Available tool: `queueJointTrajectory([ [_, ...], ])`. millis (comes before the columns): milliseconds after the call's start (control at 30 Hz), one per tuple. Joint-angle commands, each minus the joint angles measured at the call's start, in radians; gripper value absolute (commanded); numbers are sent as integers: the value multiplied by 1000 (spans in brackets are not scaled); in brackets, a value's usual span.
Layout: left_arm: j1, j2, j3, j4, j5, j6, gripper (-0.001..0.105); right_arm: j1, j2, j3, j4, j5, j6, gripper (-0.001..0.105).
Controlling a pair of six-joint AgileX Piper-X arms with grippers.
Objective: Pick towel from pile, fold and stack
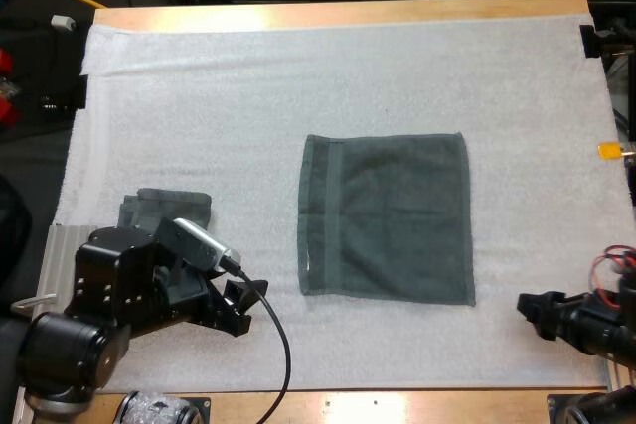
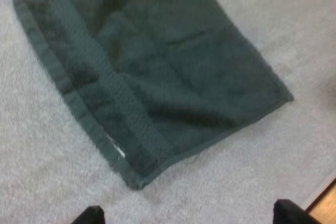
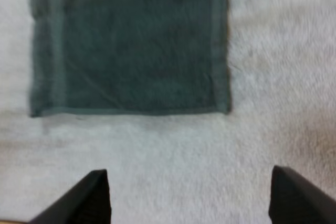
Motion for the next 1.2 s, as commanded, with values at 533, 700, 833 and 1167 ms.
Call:
queueJointTrajectory([
  [533, 1, -4, 20, -58, -3, -17, 62, 2, 321, 261, -471, -132, 135, 62],
  [700, 1, -4, 20, -58, -3, -23, 62, 2, 483, 261, -528, -149, 135, 62],
  [833, 1, -4, 20, -58, 6, -23, 62, 2, 582, 261, -543, -179, 135, 62],
  [1167, 1, -4, 20, -58, 19, -23, 62, 2, 741, 261, -693, -221, 206, 60],
])
